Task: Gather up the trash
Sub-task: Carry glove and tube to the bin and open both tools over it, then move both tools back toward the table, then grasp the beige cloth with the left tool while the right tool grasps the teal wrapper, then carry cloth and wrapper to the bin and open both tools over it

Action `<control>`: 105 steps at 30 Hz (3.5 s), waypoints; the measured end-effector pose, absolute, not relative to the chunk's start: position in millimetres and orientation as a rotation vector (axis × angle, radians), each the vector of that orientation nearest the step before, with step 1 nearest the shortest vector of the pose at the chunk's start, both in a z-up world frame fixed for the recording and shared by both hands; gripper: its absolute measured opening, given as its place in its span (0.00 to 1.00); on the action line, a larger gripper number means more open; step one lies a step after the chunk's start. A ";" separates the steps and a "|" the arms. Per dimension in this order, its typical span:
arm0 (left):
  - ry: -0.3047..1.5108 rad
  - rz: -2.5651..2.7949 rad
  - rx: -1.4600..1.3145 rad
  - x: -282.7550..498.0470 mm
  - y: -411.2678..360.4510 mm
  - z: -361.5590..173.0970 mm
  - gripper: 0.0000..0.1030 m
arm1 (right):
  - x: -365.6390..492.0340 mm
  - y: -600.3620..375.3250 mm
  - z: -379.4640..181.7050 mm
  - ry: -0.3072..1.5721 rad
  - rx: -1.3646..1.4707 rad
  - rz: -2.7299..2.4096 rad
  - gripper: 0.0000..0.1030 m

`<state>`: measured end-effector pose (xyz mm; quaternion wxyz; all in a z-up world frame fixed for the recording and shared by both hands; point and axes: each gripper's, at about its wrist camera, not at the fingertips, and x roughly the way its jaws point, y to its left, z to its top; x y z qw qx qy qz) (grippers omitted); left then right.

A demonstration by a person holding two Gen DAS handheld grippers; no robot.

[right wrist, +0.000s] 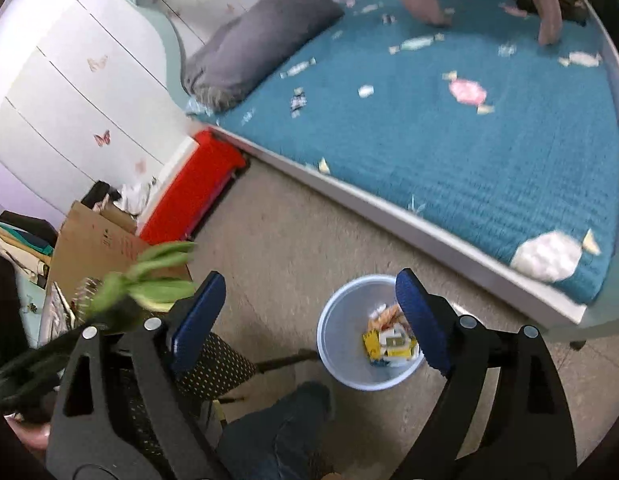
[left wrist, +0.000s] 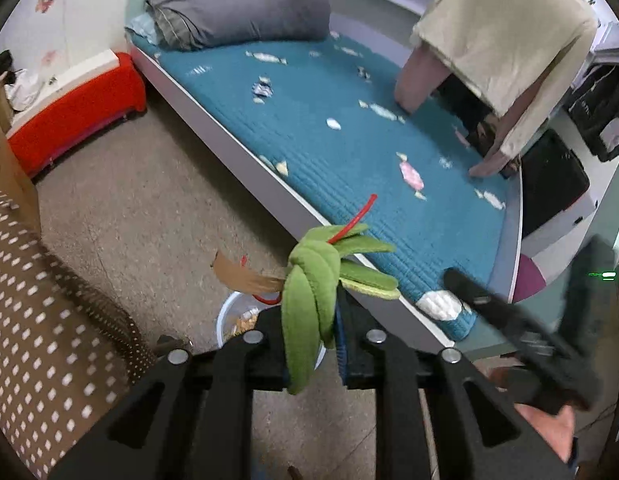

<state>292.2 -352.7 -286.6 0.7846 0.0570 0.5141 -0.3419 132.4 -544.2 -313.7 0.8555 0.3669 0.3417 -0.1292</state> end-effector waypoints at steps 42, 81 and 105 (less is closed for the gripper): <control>0.775 -0.539 0.000 233.7 -158.3 -152.1 0.91 | 173.7 -351.7 -172.1 0.679 0.420 -0.093 0.94; 0.844 -0.256 0.011 286.1 40.1 -227.5 0.91 | 272.7 -150.5 -244.5 0.923 0.077 0.050 0.33; 0.884 -0.342 -0.013 273.1 -10.5 -237.2 0.29 | 223.0 -219.8 -213.0 0.814 0.251 0.183 0.21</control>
